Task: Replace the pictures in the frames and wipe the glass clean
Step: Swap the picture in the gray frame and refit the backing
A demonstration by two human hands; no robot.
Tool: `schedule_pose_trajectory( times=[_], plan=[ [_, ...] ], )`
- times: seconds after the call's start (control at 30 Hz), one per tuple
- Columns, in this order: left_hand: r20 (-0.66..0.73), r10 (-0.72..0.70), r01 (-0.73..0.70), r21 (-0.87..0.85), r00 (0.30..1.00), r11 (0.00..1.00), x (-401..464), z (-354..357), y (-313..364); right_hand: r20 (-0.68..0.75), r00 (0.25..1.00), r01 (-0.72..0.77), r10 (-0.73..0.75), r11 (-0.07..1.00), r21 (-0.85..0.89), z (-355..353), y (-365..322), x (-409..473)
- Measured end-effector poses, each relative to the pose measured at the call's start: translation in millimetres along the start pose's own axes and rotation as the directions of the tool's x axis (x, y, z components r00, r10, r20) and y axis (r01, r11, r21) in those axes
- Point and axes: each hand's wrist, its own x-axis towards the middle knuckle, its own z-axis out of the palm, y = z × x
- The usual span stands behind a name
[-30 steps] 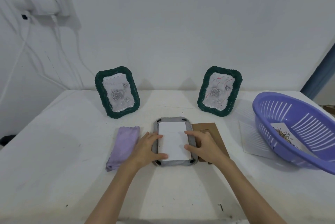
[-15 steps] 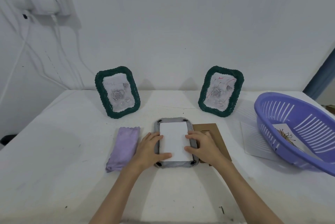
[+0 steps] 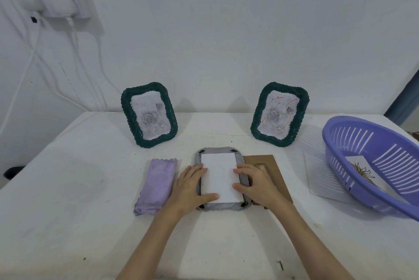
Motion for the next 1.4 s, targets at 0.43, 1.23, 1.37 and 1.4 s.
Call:
schedule_pose_trajectory(
  times=[0.43, 1.23, 1.37, 1.4],
  plan=[
    [0.022, -0.01, 0.009, 0.035, 1.0, 0.999, 2, 1, -1, -0.425, 0.85, -0.453, 0.311, 0.844, -0.288, -11, 5, -20],
    [0.057, 0.015, -0.011, -0.078, 0.998, 0.997, 7, -7, -14, -0.234, 0.922, -0.312, 0.308, 0.95, 0.019, -10, -52, -14],
    [0.055, 0.039, -0.037, -0.033, 0.998, 0.999, 7, -7, -14, -0.159, 0.944, -0.297, 0.287, 0.954, -0.036, -3, -62, -11],
    [0.055, 0.039, -0.038, -0.027, 0.998, 0.999, 8, -6, -15, -0.15, 0.947, -0.292, 0.283, 0.956, -0.04, -3, -64, -9]
  ],
)
